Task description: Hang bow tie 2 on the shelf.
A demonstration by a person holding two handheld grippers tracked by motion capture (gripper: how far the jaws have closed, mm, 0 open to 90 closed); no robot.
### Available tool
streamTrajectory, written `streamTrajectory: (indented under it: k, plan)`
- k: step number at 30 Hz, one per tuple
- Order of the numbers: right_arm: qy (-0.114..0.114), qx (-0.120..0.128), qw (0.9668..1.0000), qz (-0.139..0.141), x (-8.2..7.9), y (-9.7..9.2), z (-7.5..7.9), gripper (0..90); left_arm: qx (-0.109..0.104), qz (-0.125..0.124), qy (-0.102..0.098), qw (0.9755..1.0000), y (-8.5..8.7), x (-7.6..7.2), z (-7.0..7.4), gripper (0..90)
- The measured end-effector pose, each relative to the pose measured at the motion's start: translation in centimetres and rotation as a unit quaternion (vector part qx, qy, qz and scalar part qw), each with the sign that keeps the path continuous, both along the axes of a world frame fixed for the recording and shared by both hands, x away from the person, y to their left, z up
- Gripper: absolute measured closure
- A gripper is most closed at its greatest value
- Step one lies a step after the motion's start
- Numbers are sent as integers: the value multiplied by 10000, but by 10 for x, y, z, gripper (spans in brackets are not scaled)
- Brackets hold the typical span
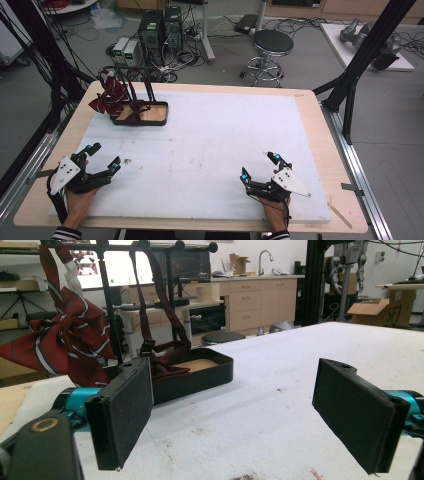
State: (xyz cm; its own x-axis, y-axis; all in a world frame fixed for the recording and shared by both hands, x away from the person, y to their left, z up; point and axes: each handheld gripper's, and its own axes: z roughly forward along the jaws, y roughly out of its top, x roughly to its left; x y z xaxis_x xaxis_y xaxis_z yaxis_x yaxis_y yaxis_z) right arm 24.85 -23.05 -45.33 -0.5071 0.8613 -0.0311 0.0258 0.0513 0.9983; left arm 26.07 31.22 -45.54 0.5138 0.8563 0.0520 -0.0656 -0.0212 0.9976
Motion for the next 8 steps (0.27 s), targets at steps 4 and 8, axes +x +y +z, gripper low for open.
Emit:
streamTrajectory:
  k: [4, 8]
  plan:
    - [-14, 11, 10000, -4, 0, 0, 0, 8, -25, -40, -25, 10000, 1, -1, 0, 166]
    - [-30, 10, 10000, -11, -1, 0, 0, 8, -36, -68, -27, 10000, 1, 0, -1, 165]
